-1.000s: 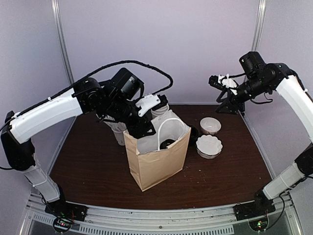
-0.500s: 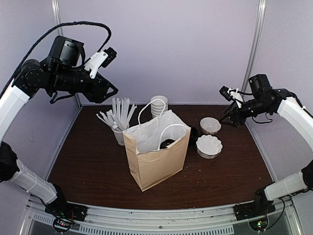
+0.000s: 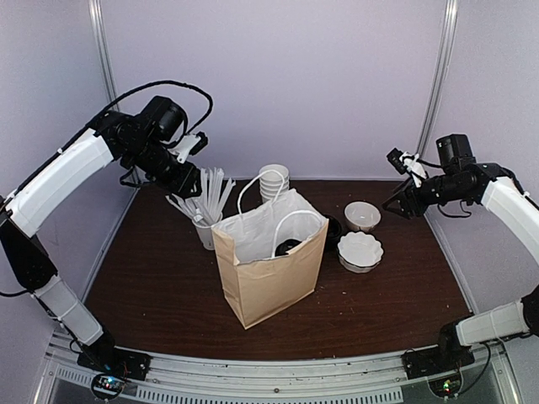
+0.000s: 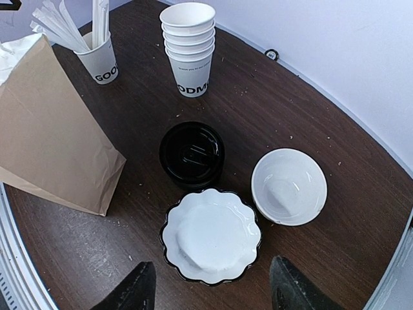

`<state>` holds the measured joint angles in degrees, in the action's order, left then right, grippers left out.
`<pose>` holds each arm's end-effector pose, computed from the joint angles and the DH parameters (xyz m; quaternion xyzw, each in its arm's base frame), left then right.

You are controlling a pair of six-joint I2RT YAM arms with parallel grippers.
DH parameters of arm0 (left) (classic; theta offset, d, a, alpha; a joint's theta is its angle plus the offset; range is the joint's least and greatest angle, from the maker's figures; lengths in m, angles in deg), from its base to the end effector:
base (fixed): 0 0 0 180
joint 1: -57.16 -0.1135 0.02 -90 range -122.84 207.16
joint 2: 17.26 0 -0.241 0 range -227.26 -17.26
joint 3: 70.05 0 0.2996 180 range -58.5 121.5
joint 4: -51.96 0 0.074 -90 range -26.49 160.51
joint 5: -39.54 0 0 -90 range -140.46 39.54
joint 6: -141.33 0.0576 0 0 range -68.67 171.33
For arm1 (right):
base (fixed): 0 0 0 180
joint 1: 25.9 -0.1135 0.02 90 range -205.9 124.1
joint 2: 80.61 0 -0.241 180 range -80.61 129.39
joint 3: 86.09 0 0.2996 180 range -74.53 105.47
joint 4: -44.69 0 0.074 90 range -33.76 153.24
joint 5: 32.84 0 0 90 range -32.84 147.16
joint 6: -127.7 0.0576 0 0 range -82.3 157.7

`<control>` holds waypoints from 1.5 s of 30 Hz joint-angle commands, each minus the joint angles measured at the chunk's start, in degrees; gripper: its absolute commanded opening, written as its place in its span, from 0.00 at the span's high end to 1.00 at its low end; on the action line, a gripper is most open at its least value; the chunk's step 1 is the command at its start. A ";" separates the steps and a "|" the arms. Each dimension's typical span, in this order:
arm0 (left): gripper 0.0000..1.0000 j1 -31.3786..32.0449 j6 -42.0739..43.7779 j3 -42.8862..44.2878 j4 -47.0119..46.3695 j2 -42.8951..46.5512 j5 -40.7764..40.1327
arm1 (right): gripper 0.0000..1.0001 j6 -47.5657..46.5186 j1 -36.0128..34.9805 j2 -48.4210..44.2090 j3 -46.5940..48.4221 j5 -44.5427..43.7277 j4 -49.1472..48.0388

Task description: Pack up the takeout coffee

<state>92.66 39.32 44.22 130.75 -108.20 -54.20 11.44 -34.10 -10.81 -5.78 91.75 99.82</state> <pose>0.3063 -0.2139 0.3648 0.1848 0.9364 -0.0910 0.2841 0.3099 0.0777 0.3090 -0.3705 0.8074 0.2131 0.4068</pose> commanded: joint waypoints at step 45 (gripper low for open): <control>1.00 -1.76 -1.87 17.34 6.13 21.23 23.49 | 0.37 -0.29 0.21 1.48 0.07 0.61 -1.14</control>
<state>91.26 38.71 62.47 139.82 -88.57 -39.82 11.46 -34.10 -9.28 -6.92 91.99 98.46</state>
